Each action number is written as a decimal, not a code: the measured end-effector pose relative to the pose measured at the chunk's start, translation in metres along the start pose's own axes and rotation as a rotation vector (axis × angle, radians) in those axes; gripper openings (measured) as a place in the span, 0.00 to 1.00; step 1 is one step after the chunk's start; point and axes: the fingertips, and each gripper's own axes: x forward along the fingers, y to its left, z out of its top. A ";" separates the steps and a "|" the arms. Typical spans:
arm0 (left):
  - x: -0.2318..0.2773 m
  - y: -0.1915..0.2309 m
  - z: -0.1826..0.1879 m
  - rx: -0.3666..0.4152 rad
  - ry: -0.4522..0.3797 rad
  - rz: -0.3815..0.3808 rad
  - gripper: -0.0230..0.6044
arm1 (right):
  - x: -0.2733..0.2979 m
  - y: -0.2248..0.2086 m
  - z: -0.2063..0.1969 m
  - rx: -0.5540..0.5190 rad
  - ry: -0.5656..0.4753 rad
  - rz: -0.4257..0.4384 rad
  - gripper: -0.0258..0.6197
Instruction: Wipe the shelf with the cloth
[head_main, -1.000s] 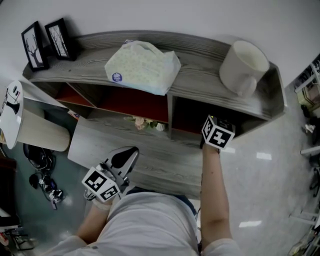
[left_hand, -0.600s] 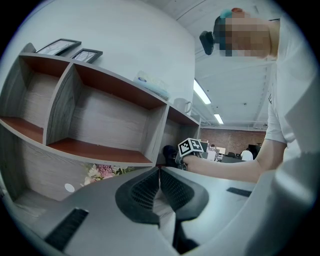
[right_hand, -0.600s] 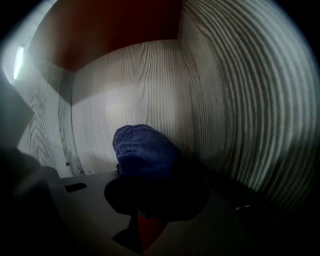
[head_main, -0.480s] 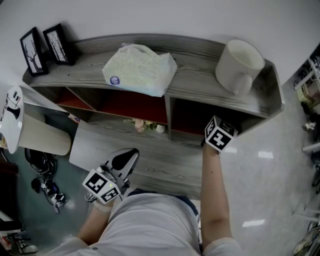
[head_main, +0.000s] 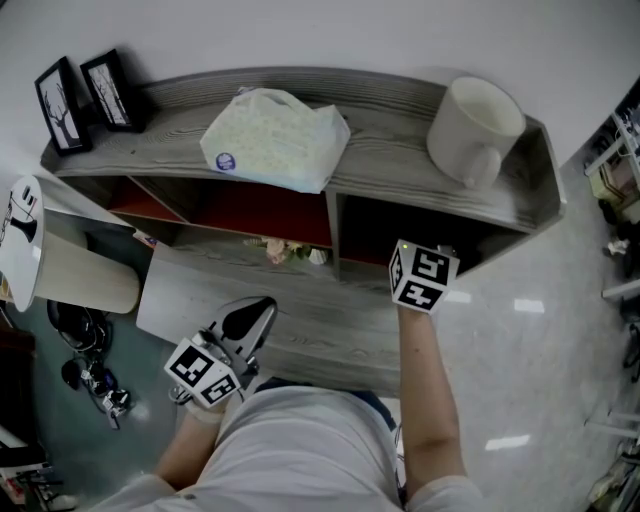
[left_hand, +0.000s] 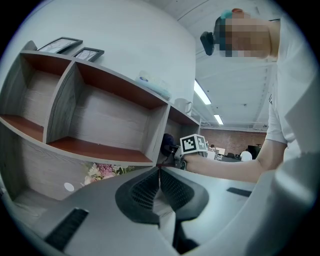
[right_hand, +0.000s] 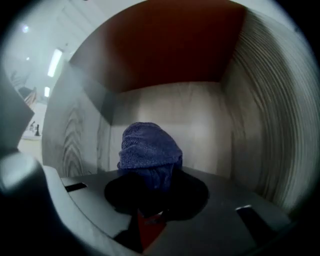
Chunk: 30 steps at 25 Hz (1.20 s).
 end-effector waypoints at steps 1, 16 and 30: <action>0.000 0.000 0.000 0.000 -0.002 0.000 0.07 | 0.001 0.012 0.007 -0.040 -0.009 0.033 0.18; -0.019 0.005 -0.005 -0.022 -0.015 0.026 0.07 | 0.007 0.105 0.055 -0.383 -0.048 0.244 0.18; -0.007 -0.011 -0.008 -0.018 -0.001 -0.027 0.07 | -0.059 0.125 0.085 -0.497 -0.198 0.228 0.18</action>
